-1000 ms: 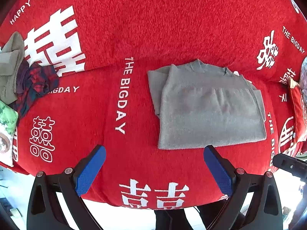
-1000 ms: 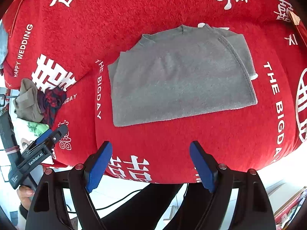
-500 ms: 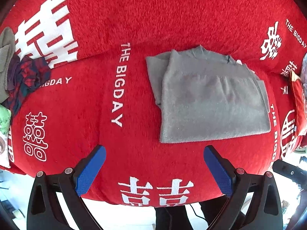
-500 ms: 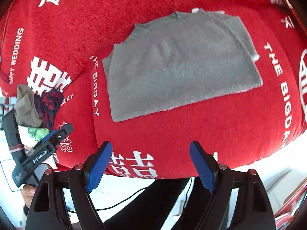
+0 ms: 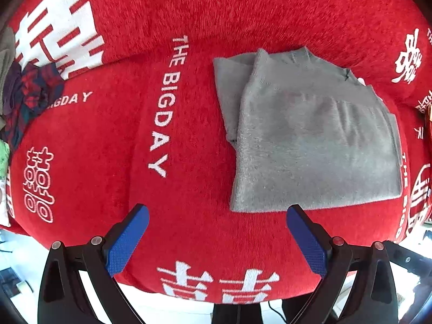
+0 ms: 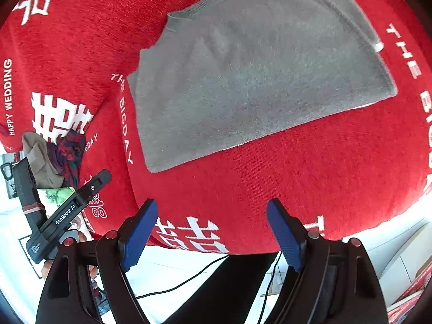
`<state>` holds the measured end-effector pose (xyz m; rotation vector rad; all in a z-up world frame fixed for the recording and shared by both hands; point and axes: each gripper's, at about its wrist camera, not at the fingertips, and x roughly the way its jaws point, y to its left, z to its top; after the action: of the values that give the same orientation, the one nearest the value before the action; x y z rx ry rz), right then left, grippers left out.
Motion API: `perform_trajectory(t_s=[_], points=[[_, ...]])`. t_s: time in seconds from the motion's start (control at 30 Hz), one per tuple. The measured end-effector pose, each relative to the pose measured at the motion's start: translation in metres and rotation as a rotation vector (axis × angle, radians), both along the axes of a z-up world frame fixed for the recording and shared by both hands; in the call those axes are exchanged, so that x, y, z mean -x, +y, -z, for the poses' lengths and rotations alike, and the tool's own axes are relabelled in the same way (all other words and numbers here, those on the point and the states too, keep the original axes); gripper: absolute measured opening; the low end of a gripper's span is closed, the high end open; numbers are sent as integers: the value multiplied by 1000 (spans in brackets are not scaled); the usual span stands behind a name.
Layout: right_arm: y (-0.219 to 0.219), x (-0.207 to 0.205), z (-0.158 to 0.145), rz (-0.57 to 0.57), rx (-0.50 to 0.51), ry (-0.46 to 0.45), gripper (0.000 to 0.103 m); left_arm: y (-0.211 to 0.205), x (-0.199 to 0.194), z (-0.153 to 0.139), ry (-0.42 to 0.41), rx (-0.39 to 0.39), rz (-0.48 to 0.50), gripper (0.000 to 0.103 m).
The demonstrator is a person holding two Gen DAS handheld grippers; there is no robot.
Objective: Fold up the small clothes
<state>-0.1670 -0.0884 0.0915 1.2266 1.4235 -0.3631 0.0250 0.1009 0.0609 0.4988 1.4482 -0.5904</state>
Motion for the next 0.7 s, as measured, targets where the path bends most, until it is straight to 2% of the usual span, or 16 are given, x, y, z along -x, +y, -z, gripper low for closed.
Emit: perform_trajectory(t_s=[0.17, 0.3, 0.4, 0.57, 0.7], points=[[4, 0, 43, 29, -57, -31, 85, 0, -5, 28, 20, 17, -22, 102], [5, 0, 60, 86, -90, -82, 85, 6, -18, 51, 73, 65, -62, 102], [5, 0, 70, 168, -141, -163, 85, 9, -30, 60, 113, 115, -94, 102], [18, -1, 102, 310, -260, -239, 85, 6, -51, 68, 161, 201, -107, 102], [30, -4, 119, 423, -288, -285, 85, -2, -62, 79, 234, 258, -103, 102]])
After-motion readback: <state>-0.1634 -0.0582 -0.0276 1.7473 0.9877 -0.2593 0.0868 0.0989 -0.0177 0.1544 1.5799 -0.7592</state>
